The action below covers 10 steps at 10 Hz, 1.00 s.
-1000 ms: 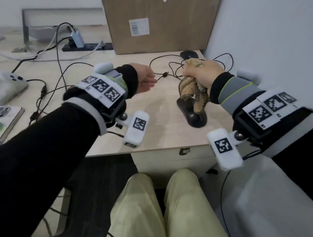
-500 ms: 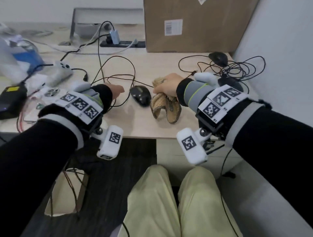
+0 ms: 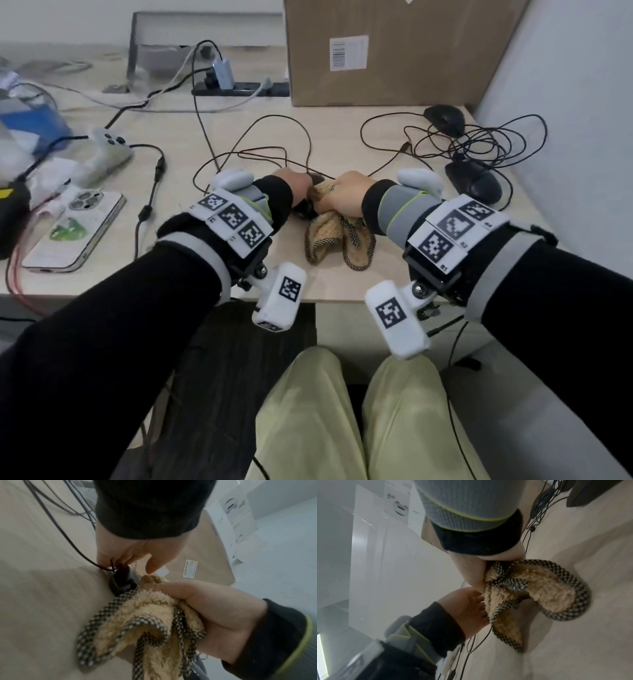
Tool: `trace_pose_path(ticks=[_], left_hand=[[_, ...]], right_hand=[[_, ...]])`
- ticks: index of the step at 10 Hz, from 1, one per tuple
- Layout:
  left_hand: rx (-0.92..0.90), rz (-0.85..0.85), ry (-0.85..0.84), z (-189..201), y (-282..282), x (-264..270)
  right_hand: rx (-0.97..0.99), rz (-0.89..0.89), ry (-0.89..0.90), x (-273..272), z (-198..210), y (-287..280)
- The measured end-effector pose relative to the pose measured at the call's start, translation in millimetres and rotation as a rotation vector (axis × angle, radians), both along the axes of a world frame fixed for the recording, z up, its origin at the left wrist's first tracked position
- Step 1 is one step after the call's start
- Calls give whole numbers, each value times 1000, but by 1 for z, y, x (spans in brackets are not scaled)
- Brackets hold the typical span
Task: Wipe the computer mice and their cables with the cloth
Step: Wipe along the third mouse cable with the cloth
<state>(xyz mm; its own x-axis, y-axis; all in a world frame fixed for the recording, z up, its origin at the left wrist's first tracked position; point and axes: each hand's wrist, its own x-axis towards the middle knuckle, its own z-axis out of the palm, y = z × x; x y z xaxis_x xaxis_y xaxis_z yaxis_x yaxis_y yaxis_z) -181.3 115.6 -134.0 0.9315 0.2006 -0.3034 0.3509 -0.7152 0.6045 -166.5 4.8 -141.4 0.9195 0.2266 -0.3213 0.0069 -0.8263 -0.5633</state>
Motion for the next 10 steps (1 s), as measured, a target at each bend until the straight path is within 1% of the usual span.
trace_pose_path(ticks=[1,2,3,4,5,6,7,8,9,10], left_hand=[[-90,7,-34,1,-16,9],[-96,-59,-37,2,-36,36],[-307,-34,40,-1,-57,66],[-316,-55,24,-1,-68,85],[-292,-67,28,-3,-75,99],[-102,-85,32,10,-74,88],[-53,-56,-49,30,-67,69],[-273,-64,-46,32,-61,51],[-624,-119,20,30,-63,29],[-712,-181,-51,37,-53,5]], right_hand=[[-9,-47,-7,11,1,-17],[-48,-98,-15,27,2,-39],[-41,-160,-15,48,1,-61],[-18,-201,-15,63,-1,-75],[-11,-241,-23,73,-3,-86],[82,-339,-85,73,-3,-93],[321,-458,-251,66,7,-97],[641,-462,-274,51,23,-91],[937,-431,-208,38,35,-81],[934,-436,-247,19,52,-77]])
